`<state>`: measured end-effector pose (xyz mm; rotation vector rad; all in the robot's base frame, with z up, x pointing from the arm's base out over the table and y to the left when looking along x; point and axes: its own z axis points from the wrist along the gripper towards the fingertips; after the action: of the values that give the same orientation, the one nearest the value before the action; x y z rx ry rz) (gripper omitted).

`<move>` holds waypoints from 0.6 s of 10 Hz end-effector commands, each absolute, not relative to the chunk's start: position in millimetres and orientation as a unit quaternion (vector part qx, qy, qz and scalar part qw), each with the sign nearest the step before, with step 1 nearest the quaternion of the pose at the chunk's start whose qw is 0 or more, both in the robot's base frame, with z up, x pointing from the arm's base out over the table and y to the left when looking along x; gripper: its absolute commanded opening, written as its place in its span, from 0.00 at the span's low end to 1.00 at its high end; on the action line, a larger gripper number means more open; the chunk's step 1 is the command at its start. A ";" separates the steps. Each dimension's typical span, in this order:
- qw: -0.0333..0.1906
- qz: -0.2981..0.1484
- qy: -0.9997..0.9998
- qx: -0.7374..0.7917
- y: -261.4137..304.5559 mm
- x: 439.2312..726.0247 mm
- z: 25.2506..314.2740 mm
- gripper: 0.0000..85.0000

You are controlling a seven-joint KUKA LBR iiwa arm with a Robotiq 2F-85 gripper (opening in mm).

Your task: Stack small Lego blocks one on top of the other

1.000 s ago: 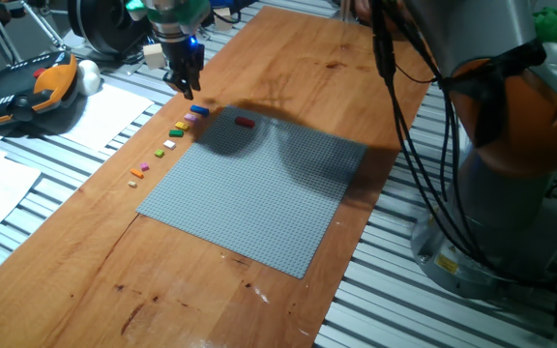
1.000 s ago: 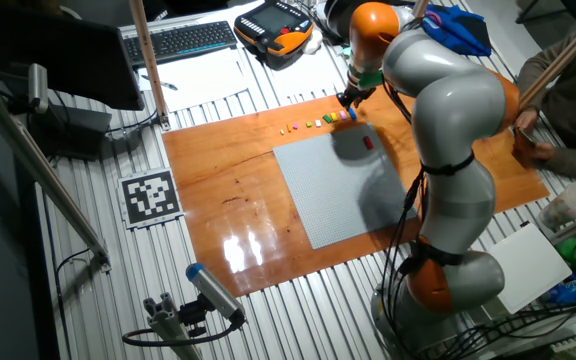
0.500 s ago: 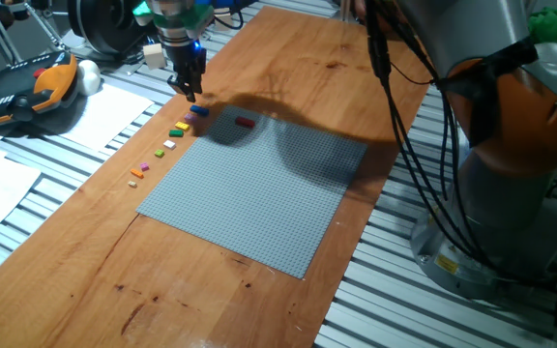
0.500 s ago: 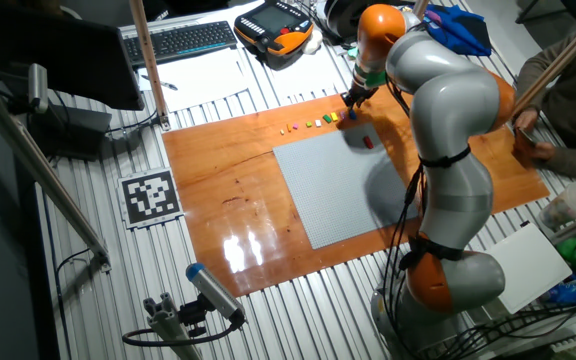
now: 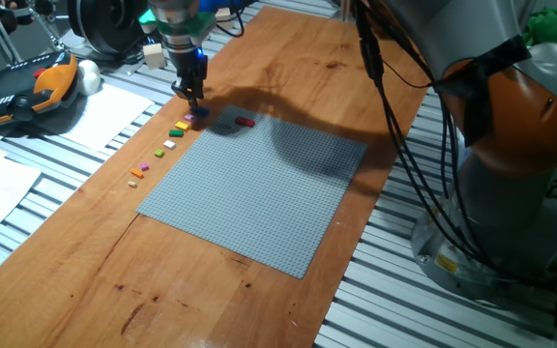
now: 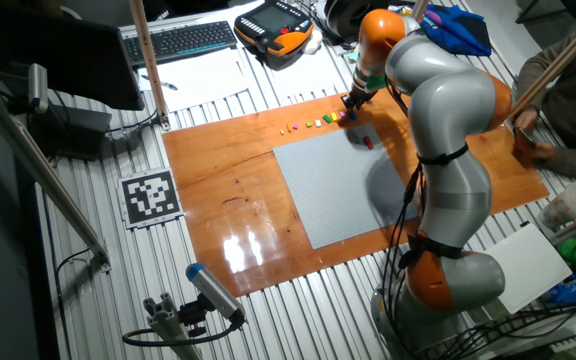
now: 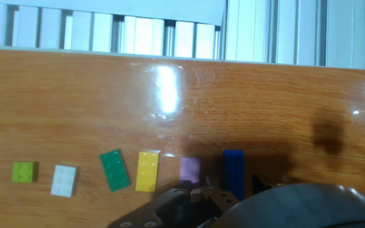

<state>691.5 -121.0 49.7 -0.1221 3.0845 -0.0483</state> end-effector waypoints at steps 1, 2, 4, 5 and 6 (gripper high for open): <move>0.027 -0.015 0.999 -0.040 -121.7 691.4 46.6 0.40; 0.028 -0.016 0.999 -0.041 -121.9 691.3 44.0 0.40; 0.029 -0.020 0.998 -0.045 -122.8 691.8 38.4 0.40; 0.029 -0.019 0.998 -0.046 -124.4 691.2 35.6 0.40; 0.031 -0.017 0.998 -0.047 -125.4 690.7 33.3 0.40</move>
<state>690.7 -125.4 33.0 -0.1434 3.0758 -0.0517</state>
